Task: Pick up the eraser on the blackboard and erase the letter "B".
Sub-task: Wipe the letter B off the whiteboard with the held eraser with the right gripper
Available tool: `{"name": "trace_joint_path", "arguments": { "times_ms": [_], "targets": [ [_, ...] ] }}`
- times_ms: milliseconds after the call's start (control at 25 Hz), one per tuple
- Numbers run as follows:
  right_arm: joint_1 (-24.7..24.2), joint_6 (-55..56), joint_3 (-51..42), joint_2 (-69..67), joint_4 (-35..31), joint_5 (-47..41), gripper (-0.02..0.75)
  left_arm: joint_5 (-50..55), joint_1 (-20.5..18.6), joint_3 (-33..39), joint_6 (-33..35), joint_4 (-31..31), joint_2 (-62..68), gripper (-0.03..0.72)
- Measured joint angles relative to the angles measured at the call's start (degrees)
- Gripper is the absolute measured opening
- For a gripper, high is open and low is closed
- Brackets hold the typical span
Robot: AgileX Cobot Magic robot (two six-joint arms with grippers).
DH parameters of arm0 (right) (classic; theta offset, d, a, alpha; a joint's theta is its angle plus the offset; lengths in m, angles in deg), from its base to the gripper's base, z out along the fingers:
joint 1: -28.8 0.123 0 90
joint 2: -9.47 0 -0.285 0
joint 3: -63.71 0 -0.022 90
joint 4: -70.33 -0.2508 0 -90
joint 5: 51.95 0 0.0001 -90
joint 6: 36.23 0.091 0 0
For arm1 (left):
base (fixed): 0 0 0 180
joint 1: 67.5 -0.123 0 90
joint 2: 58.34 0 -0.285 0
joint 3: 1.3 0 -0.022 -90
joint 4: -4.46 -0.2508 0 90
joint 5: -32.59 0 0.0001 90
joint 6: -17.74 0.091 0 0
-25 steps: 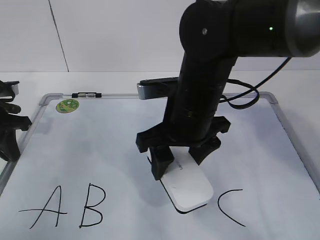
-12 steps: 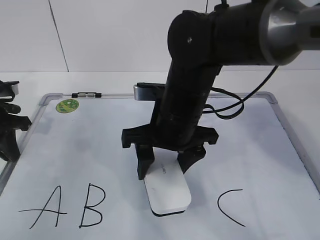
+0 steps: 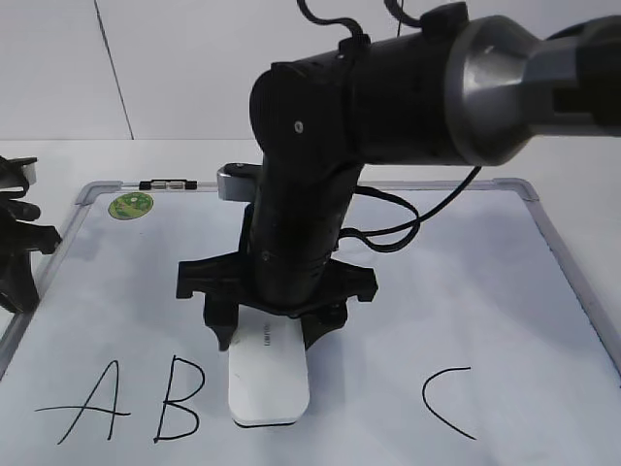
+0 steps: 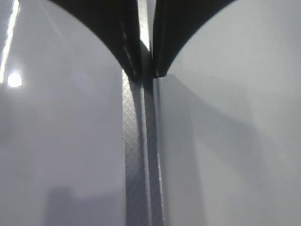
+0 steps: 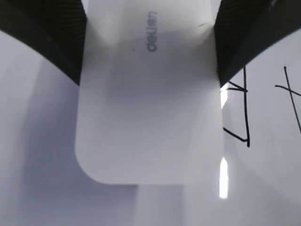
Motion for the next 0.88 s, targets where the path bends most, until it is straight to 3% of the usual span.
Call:
{"name": "trace_joint_path", "arguments": {
  "times_ms": [480,880],
  "targets": [
    [4.48,3.97,8.78,-6.76,0.38,-1.29,0.514,0.0,0.0,0.0,0.0,0.3,0.0,0.046],
    [6.56,4.21,9.09,-9.74,0.0,-1.64,0.514,0.2,0.0,0.0,0.0,0.35,0.0,0.046]
  ]
}}
